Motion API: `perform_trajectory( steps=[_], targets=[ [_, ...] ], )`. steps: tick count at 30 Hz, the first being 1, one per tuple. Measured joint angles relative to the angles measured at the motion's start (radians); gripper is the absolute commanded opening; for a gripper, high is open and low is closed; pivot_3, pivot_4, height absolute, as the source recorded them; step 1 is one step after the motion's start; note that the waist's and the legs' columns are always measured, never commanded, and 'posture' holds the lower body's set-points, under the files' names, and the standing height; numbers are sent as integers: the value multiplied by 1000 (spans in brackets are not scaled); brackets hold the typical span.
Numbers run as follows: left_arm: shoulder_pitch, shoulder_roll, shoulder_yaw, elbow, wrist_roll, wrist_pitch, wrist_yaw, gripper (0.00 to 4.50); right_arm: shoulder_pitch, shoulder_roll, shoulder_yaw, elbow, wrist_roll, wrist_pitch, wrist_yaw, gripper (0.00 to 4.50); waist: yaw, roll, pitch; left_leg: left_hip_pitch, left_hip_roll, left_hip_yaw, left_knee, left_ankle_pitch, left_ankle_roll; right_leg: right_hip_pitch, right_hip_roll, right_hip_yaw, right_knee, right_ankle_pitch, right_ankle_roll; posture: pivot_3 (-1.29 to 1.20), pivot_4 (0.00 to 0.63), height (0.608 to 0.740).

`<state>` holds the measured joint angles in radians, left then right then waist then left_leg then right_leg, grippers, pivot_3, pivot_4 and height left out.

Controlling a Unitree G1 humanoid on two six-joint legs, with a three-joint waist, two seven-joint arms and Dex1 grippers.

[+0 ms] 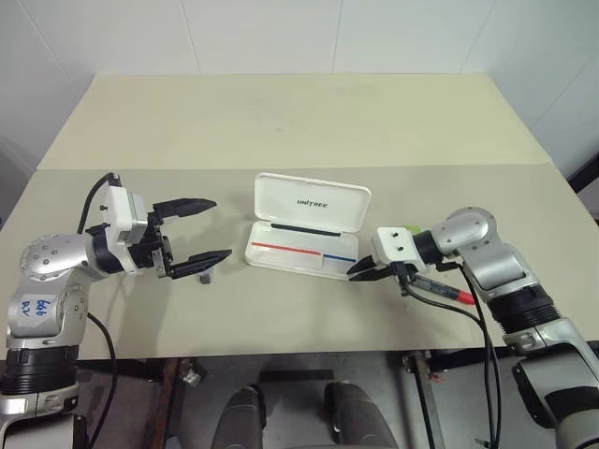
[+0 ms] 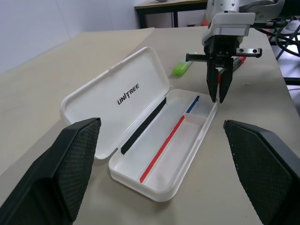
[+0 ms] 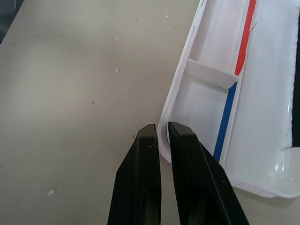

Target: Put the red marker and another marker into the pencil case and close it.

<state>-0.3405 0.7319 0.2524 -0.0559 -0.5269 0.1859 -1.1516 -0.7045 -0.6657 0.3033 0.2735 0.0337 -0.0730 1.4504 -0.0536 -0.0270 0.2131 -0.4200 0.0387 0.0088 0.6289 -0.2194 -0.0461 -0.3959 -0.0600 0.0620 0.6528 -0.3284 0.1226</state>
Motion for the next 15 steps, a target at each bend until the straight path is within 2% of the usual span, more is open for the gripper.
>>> perform_trajectory(
  steps=[15],
  targets=[
    [0,-18,-6,-7,0,7,14,4500,-64,42,12,134,-23,-72,-8,426,-2,0,0,9,0,1,0,1,1,7,0,1,0,1,-1,0,150,740]
  ],
)
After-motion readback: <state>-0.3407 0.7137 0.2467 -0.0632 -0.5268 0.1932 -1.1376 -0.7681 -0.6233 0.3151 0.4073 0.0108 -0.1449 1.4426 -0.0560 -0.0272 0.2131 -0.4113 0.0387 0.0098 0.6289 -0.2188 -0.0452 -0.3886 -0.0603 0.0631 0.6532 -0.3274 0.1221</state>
